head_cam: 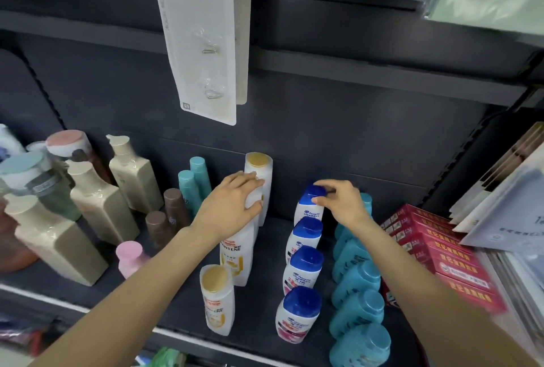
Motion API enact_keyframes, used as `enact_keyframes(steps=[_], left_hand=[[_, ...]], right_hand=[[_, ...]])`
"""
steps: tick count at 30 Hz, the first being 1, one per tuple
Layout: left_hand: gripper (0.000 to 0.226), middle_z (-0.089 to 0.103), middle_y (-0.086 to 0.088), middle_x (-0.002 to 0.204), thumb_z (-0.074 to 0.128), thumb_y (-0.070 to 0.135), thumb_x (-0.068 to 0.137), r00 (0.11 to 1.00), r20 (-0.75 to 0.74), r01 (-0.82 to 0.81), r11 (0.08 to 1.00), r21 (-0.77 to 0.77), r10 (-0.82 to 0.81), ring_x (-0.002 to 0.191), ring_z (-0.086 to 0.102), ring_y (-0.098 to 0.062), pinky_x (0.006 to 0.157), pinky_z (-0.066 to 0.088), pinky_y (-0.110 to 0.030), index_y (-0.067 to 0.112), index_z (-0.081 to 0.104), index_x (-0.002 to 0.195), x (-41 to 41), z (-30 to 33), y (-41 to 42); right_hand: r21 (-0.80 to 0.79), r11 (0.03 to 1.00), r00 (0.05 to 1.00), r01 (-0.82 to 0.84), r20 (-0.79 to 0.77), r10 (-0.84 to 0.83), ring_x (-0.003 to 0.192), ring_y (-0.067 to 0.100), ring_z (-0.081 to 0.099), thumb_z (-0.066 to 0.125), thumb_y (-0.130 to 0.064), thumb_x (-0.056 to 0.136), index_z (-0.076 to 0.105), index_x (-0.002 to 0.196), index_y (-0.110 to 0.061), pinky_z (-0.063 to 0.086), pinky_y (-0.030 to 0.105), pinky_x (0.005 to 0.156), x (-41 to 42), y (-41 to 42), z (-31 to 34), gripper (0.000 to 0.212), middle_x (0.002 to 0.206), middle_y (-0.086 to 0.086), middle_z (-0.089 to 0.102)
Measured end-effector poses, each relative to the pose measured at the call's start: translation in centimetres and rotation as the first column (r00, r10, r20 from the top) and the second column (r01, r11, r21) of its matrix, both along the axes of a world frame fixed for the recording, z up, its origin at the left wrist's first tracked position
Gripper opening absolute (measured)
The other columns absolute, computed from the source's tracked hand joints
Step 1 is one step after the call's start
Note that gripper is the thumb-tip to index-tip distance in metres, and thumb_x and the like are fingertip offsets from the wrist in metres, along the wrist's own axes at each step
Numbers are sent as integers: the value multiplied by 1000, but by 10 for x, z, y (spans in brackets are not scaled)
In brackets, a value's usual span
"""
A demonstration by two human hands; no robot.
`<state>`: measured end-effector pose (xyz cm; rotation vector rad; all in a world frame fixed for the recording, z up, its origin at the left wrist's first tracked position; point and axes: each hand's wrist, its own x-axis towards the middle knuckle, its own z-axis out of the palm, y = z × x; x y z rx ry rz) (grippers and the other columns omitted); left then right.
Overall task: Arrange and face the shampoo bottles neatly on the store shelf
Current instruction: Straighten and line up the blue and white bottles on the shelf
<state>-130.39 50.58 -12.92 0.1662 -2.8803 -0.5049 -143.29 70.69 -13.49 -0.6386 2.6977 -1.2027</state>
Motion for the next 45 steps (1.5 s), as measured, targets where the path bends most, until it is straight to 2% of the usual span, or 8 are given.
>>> enact_keyframes(steps=[2,11,20,24,27,30,34,45], left_hand=[[49,31,4,152,47,33,96,1000,10,5,1000,-5,-5,142,20,-17,115,15,-26,24,38,143,0,1,0],[49,27,5,154,43,35,97,999,34,8,999,-51,-6,143,17,-15,115,12,-25,26,34,144,0,4,0],[49,28,6,154,42,36,97,999,50,1,999,-54,2,142,19,-15,115,16,-27,26,34,144,2,4,0],[49,27,6,154,41,35,97,999,45,2,999,-53,1,142,17,-15,115,15,-26,25,33,145,1,4,1],[49,26,5,154,41,34,98,999,44,1,998,-64,2,142,17,-14,115,14,-24,25,32,145,1,4,1],[50,27,4,154,41,34,97,999,48,6,998,-70,-2,142,17,-15,115,15,-26,24,32,145,2,4,1],[51,24,5,155,38,37,98,997,74,-1,994,-110,9,143,16,-15,115,19,-29,25,29,147,2,4,1],[51,24,5,155,38,36,98,995,92,-10,992,-124,22,143,17,-15,115,25,-34,25,29,147,0,5,3]], right_hand=[[14,1000,1000,14,27,-14,85,15,56,74,-6,77,67,114,-11,43,22,85,0,-2,-5,38,94,1,62],[32,999,994,21,108,-25,87,13,55,72,-3,79,65,115,-11,38,19,78,3,-1,-14,38,99,0,58],[62,998,987,-16,163,6,105,18,58,77,-8,75,66,111,-11,45,27,92,-7,5,-19,38,111,6,65],[-11,998,998,59,32,-59,93,16,62,73,-17,81,68,107,-10,45,22,85,-14,2,-10,27,103,7,68],[48,994,992,96,-88,-92,101,19,61,68,-17,86,65,115,-8,42,21,86,-22,-1,-8,31,111,8,67],[184,981,998,68,-12,-67,113,24,57,68,-19,86,58,125,-8,42,28,95,-32,-7,-10,42,122,12,62],[204,975,991,90,79,-108,110,24,57,72,-21,83,57,124,-9,43,27,89,-37,-14,-15,46,121,13,59],[86,990,992,113,-60,-108,107,27,58,69,-17,85,59,117,-3,44,30,88,-28,-20,-2,37,116,15,63]])
